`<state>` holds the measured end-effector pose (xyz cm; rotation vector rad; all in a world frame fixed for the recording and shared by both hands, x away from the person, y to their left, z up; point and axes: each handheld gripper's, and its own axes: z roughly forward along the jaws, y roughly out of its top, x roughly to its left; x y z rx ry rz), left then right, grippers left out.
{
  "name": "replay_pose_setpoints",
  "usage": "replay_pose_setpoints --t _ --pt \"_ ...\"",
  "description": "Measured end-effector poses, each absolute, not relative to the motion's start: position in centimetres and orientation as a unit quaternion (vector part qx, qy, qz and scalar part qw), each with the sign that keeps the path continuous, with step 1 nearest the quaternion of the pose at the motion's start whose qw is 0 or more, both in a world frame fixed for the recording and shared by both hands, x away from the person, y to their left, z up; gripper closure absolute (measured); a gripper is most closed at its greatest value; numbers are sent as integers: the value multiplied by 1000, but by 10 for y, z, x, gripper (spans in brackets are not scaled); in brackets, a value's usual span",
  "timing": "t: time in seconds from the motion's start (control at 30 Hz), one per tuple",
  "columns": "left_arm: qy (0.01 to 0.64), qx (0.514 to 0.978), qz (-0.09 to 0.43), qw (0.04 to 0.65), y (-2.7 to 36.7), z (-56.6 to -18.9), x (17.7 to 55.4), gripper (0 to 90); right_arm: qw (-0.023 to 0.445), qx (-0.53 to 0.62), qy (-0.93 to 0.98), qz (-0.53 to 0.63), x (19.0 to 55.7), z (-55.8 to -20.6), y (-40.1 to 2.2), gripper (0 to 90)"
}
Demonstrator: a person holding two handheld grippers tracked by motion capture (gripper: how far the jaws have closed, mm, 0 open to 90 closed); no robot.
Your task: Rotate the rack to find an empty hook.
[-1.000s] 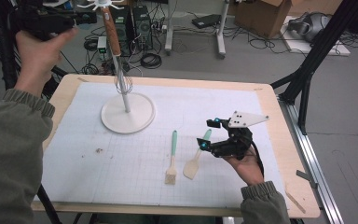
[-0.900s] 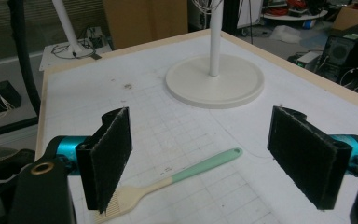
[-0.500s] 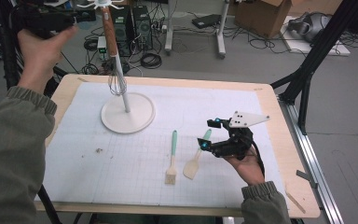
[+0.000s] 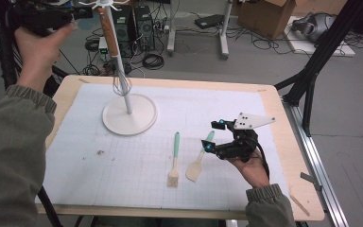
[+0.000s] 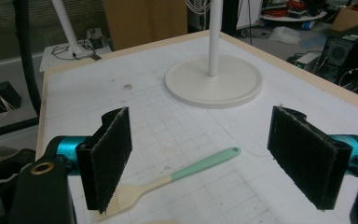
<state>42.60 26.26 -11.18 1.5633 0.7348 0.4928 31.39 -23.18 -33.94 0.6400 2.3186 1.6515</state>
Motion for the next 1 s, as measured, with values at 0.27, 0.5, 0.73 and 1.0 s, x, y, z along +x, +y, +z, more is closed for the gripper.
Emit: replay_pose_setpoints --t 0.27,0.5,0.73,1.0 --pt "327 684 217 614 265 -113 427 889 114 217 791 561 313 -339 -233 206" --pt "311 697 214 610 262 -111 419 889 119 219 788 563 313 -338 -236 206" --pt "289 701 207 618 257 -107 404 889 119 219 789 561 312 -338 -235 206" --pt "272 707 197 623 245 -104 395 890 118 220 790 560 312 -338 -234 206"
